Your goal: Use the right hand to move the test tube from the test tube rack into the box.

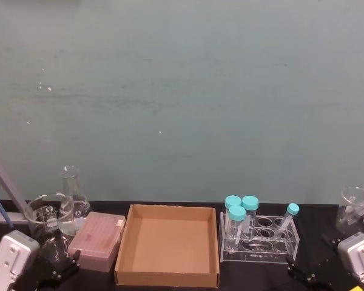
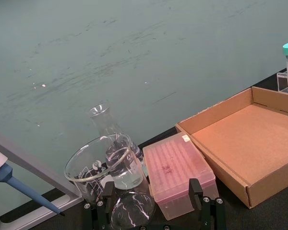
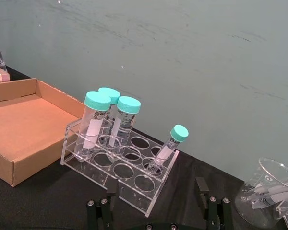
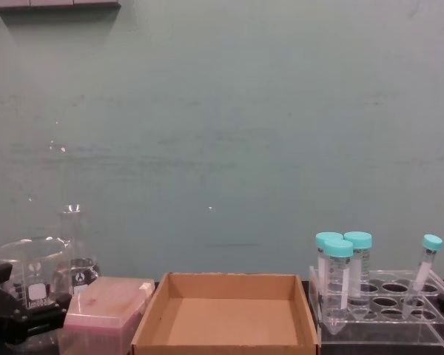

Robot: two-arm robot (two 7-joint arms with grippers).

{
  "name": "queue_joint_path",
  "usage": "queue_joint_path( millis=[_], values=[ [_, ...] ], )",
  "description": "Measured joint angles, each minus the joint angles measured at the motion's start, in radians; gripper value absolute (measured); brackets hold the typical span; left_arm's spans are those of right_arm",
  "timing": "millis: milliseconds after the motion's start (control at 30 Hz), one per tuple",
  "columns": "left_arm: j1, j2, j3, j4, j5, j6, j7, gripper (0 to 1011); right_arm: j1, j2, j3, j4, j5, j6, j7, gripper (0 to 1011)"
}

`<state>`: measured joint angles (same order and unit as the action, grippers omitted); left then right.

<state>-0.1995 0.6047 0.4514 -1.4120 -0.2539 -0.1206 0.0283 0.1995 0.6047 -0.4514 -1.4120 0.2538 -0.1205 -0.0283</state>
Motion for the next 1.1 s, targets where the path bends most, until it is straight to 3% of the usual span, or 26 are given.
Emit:
queue_joint_path(
  millis=[667,1000,1100],
  values=[
    [0.0,0.0,0.0,0.0,0.0,0.0,0.0,1000,0.0,0.0,0.0,0.0,0.0,0.0,0.0,1000],
    [0.0,0.0,0.0,0.0,0.0,0.0,0.0,1000,0.026,-0.06,0.087,0.012,0.147,0.055,0.084,1000],
    [0.0,0.0,0.0,0.0,0.0,0.0,0.0,1000,0.046,-0.083,0.1,0.025,0.158,0.054,0.091,1000]
  ],
)
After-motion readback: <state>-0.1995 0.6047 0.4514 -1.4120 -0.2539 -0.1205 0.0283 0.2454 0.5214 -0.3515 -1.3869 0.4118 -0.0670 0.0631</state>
